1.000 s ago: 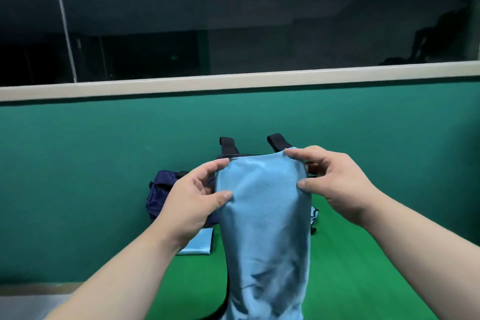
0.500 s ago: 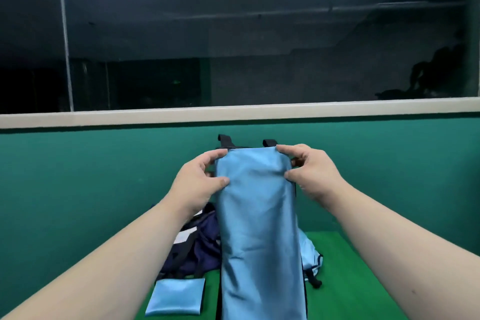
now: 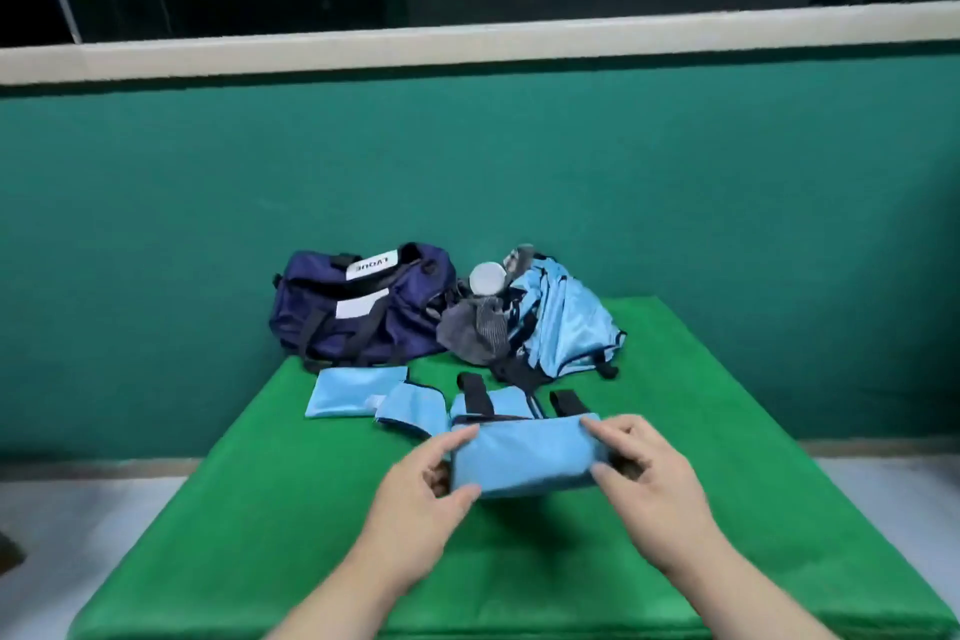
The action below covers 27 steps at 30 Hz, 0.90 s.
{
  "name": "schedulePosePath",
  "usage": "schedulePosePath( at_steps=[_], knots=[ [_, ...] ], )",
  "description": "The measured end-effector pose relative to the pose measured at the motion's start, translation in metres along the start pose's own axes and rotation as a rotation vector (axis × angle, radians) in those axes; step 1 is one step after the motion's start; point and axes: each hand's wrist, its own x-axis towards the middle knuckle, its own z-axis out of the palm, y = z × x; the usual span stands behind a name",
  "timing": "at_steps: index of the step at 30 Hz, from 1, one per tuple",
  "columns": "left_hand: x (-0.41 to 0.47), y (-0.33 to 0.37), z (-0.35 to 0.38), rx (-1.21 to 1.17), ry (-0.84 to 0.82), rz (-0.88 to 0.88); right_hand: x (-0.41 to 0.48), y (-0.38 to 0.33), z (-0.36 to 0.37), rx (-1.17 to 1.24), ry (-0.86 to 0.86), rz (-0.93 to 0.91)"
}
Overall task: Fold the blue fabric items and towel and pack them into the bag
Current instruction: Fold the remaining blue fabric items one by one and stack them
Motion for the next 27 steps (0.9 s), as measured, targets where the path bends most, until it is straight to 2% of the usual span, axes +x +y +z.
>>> schedulePosePath(
  at_steps=[2,5,11,16,18,22,27],
  knots=[
    [-0.026,-0.047,0.014,-0.028,-0.014,-0.153,-0.031,0.036,0.018,-0.021,-0.069,0.099],
    [-0.045,-0.087,0.024,-0.003,0.023,-0.213,-0.053,0.062,0.033,-0.019,-0.11,0.193],
    [-0.037,-0.091,0.028,0.213,0.09,-0.142,-0.042,0.066,0.043,-0.058,-0.093,0.131],
    [-0.031,-0.097,0.028,0.552,0.012,-0.065,-0.043,0.082,0.054,-0.24,-0.187,0.119],
    [-0.03,-0.098,0.032,0.619,0.021,-0.057,-0.042,0.088,0.057,-0.308,-0.215,0.137],
    [-0.03,-0.093,0.035,0.641,0.049,-0.089,-0.042,0.091,0.058,-0.356,-0.195,0.143],
    [-0.026,-0.098,0.027,0.499,0.163,-0.076,-0.039,0.09,0.056,-0.238,-0.125,0.149]
  ],
)
